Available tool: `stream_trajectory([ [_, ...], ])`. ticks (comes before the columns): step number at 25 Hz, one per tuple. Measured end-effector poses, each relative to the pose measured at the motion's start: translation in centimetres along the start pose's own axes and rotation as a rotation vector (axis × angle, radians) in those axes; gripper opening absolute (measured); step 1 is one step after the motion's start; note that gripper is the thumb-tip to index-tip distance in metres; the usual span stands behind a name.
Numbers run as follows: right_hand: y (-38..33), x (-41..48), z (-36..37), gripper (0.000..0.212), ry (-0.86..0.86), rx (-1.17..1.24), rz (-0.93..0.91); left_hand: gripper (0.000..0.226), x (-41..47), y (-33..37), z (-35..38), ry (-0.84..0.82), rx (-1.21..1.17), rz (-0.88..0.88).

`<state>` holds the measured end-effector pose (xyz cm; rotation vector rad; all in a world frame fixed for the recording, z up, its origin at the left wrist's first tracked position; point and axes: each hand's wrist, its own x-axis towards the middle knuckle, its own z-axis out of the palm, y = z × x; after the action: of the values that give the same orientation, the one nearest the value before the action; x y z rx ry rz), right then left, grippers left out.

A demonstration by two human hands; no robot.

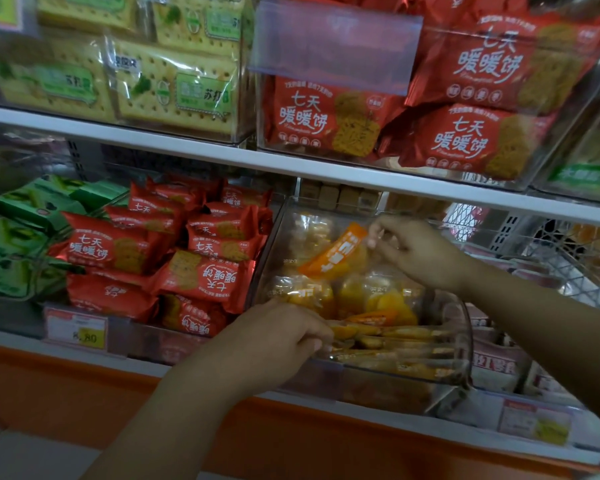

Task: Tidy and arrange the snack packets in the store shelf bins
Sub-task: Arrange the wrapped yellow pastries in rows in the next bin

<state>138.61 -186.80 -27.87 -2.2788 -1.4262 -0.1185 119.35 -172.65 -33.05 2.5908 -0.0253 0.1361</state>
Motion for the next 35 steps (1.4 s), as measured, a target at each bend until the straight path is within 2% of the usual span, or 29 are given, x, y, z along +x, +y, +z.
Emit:
stream_trajectory([
  [3, 0.2, -2.2, -0.4, 0.005, 0.250, 0.093, -0.047, 0.021, 0.2, 0.1, 0.1, -0.001, 0.017, 0.002],
  [5, 0.5, -3.4, -0.9, 0.009, 0.395, -0.058, -0.172, 0.019, 0.2, 0.3, 0.1, -0.003, 0.031, 0.011],
  [7, 1.0, -4.0, -2.0, 0.016, 0.419, -0.297, -0.270, 0.018, 0.1, 0.3, 0.0, -0.001, 0.040, 0.016],
  [9, 1.7, -4.4, -3.1, 0.012, 0.288, -0.523, -0.370, 0.018, 0.1, 0.4, 0.0, -0.006, 0.049, 0.017],
  [11, 1.8, -4.0, -3.3, 0.012, 0.003, -0.672, -0.375, 0.017, 0.1, 0.4, 0.1, -0.004, 0.063, 0.020],
  [13, 1.0, -3.2, -2.3, 0.013, -0.238, -0.691, -0.314, 0.016, 0.2, 0.4, 0.1, -0.003, 0.069, 0.022],
  [14, 0.7, -2.6, -1.7, 0.014, -0.277, -0.629, -0.301, 0.016, 0.2, 0.4, 0.1, -0.007, 0.067, 0.023],
  [17, 0.4, -1.7, -1.4, 0.025, -0.311, -0.332, -0.049, 0.016, 0.0, 0.5, 0.2, 0.002, 0.053, 0.027],
  [19, 1.0, -2.1, -1.6, 0.018, -0.404, -0.295, 0.083, 0.018, 0.0, 0.6, 0.1, 0.025, 0.045, 0.018],
  [21, 1.6, -2.6, -2.1, 0.014, -0.415, -0.340, 0.100, 0.019, 0.0, 0.6, 0.1, 0.026, 0.036, 0.010],
  [23, 1.5, -2.0, -3.0, 0.019, -0.310, -0.338, 0.090, 0.019, 0.1, 0.5, 0.2, 0.020, 0.040, 0.017],
  [25, 0.3, -1.3, -3.4, 0.019, -0.304, -0.328, 0.071, 0.019, 0.1, 0.5, 0.2, 0.027, 0.043, 0.022],
  [28, -0.7, -1.3, -1.2, 0.032, -0.385, -0.275, 0.046, 0.017, 0.0, 0.5, 0.3, 0.032, 0.050, 0.021],
  [32, -0.1, -1.8, 1.5, 0.042, -0.292, -0.255, 0.082, 0.015, 0.0, 0.7, 0.3, 0.054, 0.056, 0.023],
  [35, 0.3, -2.2, 1.3, 0.032, -0.303, -0.276, 0.037, 0.029, 0.0, 1.0, 0.2, 0.167, 0.026, -0.032],
])
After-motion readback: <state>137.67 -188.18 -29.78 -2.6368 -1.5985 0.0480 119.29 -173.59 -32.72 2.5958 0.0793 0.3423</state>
